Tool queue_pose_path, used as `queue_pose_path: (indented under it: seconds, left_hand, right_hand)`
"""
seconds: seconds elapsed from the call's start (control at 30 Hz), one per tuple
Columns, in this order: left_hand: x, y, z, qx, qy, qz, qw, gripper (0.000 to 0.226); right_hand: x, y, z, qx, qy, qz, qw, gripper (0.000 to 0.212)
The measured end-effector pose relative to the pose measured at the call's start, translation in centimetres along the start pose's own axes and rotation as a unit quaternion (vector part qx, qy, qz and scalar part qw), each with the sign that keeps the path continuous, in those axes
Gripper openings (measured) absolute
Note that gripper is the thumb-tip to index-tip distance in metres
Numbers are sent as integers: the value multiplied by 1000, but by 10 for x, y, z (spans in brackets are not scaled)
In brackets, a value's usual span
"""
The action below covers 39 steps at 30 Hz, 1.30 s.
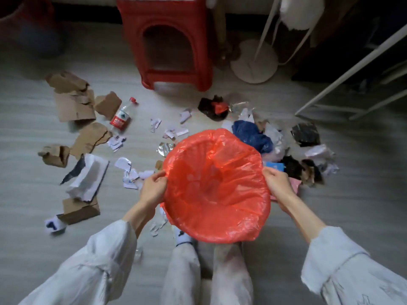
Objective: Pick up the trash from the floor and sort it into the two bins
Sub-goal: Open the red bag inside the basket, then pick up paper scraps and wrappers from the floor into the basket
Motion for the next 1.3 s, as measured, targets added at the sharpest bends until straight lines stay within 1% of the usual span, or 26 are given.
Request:
queue_pose_path:
  seconds: [0.1,0.17,0.3,0.4,0.5,0.6,0.67,0.8,0.83,0.9,0.93,1.03,1.13,1.2,1.27,1.3]
  left_hand:
    - [15,53,40,-18,9,22,1000,37]
    - [24,82,59,-30,0,12,999,29]
    - [30,120,90,-31,-40,-7,999,29]
    - [13,142,107,-32,-95,-2,995,35]
    - [-23,147,124,-13,-159,-34,987,36]
    - [-73,143,148,4,-229,-59,972,39]
    - [-108,142,164,11,-268,-81,960,38]
    - [-169,132,191,65,-349,-136,925,37]
    - [-181,133,199,70,-370,-145,915,37]
    - [-202,144,218,57,-401,-166,899,38]
    - [-206,150,228,52,-403,-182,895,39]
    - [-212,162,261,76,-402,-236,882,37]
    - [-212,170,285,85,-386,-257,882,34]
    - [-212,185,304,67,-350,-295,887,48]
    - [-212,191,313,53,-311,-290,904,65]
    - [-212,191,314,56,-293,-274,914,69]
  right_hand:
    - [41,-53,31,31,2,-31,999,25]
    - [59,-76,47,52,6,-45,998,25]
    - [85,-83,75,36,-4,-67,997,30]
    - [117,-72,86,18,26,-70,997,33]
    - [157,-34,89,-20,46,-89,995,33]
    - [207,27,85,-74,57,-124,988,32]
    - [247,64,82,-104,73,-126,984,31]
    - [325,135,82,-179,108,-120,971,31]
    - [340,150,82,-198,115,-124,966,31]
    - [374,175,82,-232,132,-132,954,31]
    - [386,183,84,-242,139,-131,951,31]
    - [416,199,94,-262,152,-125,945,29]
    - [434,206,107,-274,163,-108,942,27]
    - [445,205,116,-278,172,-99,940,26]
    - [452,204,120,-284,183,-101,936,25]
    - [455,204,118,-291,190,-103,932,23]
Point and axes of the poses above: each hand's wrist, its own z-axis towards the middle knuckle, its own x-axis out of the palm, y = z × x, the point moved 9 cm from there along z, towards the middle knuckle, and after that the axes turned 10 degrees about x, right-handed, at the moved point
